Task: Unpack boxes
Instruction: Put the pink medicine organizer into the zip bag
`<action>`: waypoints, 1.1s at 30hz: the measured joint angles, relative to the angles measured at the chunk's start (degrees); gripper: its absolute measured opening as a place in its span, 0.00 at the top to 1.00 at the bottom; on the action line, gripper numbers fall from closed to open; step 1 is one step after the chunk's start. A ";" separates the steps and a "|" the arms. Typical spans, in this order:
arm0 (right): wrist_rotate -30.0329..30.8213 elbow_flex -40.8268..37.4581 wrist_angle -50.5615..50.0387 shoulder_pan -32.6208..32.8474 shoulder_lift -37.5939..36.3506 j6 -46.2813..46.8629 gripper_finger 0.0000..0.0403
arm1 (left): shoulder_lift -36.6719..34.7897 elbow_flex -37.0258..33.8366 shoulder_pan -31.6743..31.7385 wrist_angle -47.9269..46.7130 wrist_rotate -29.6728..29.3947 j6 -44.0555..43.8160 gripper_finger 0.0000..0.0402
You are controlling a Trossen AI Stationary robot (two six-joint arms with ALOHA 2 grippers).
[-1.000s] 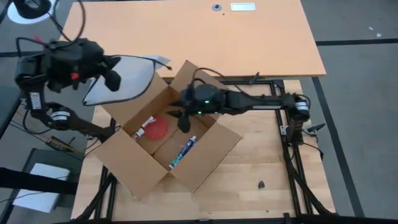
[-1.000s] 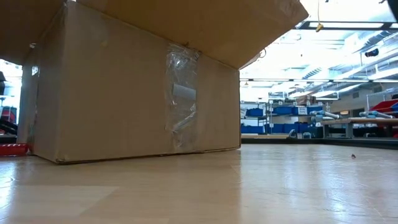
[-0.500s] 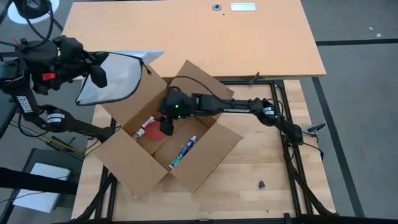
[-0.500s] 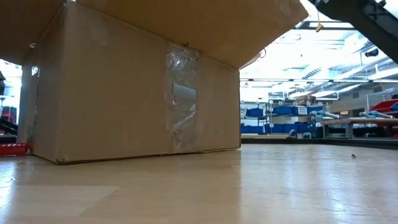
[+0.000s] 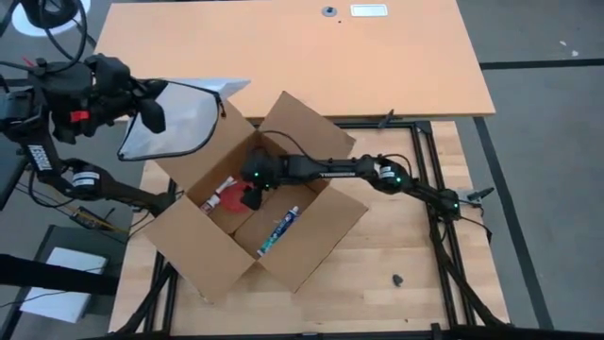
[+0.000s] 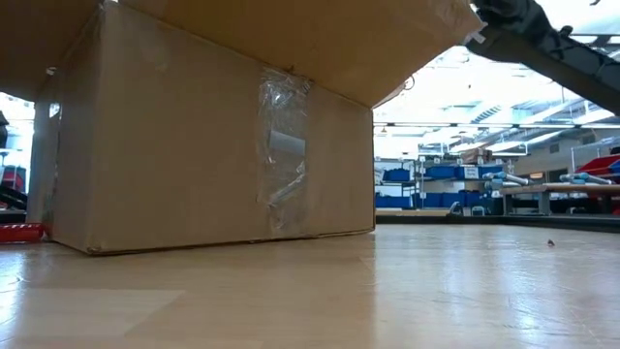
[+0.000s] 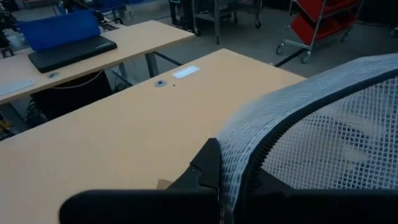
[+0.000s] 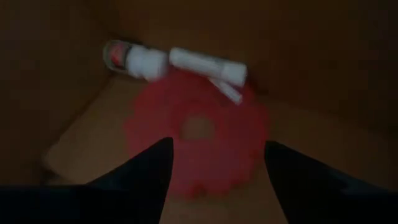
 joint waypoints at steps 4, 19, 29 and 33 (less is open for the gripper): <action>-1.42 0.04 1.65 -0.26 2.53 0.76 0.36 | 0.00 -0.02 0.00 -0.03 0.00 0.00 0.99; -1.02 0.15 -18.78 -1.13 -1.42 -3.00 0.42 | 0.03 -0.02 0.00 -0.60 0.02 0.07 0.99; -0.26 -0.39 -12.15 -2.20 -3.11 8.21 0.30 | 0.03 -0.02 0.00 -0.86 0.02 0.36 0.99; 3.53 -4.48 -5.63 -2.42 -3.13 8.41 0.25 | 0.02 -0.02 0.00 -0.73 0.02 0.39 0.99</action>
